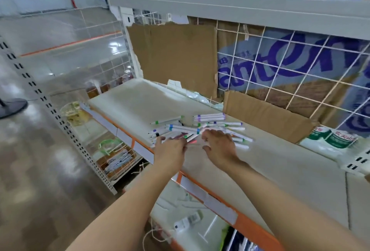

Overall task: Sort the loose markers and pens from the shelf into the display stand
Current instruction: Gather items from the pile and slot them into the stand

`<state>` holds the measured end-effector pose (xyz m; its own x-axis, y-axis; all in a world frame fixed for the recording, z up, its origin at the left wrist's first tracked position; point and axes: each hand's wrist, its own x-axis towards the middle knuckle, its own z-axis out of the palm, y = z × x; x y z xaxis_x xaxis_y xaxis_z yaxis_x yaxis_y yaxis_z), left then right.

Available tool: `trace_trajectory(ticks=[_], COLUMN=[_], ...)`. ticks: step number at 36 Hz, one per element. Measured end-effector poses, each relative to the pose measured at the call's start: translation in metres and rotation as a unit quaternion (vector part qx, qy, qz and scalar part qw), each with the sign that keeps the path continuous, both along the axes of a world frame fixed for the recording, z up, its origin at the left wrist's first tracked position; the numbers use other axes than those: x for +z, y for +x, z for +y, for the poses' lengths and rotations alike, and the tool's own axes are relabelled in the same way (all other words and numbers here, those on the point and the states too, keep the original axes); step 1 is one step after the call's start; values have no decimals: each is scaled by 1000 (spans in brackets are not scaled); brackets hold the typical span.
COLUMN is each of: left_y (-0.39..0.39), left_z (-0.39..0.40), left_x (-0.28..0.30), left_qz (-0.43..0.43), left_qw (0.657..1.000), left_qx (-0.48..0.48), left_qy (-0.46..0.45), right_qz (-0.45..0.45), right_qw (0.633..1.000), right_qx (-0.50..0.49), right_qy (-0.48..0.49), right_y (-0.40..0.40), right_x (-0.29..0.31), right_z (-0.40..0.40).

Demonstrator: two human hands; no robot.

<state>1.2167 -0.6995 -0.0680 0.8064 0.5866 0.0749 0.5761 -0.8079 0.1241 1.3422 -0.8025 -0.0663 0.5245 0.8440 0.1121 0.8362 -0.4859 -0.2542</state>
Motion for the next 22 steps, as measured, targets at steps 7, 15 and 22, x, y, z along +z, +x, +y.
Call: trace_trajectory(ticks=[7,15,22], left_y=[10,17,13], left_z=[1,-13,-22], left_x=[-11,1,2], left_qz=[-57,-84,-135], left_qw=[998,996,987], left_qx=[7,26,44], left_qy=[-16,-12,-75], right_qz=[-74,-109,-105], right_qw=[988,975,976], right_qx=[-109,-110,-92], right_qy=[-85,-158,-168], right_y=[29,37,35], right_x=[-12,-13,-11], right_z=[-10,-12,-20])
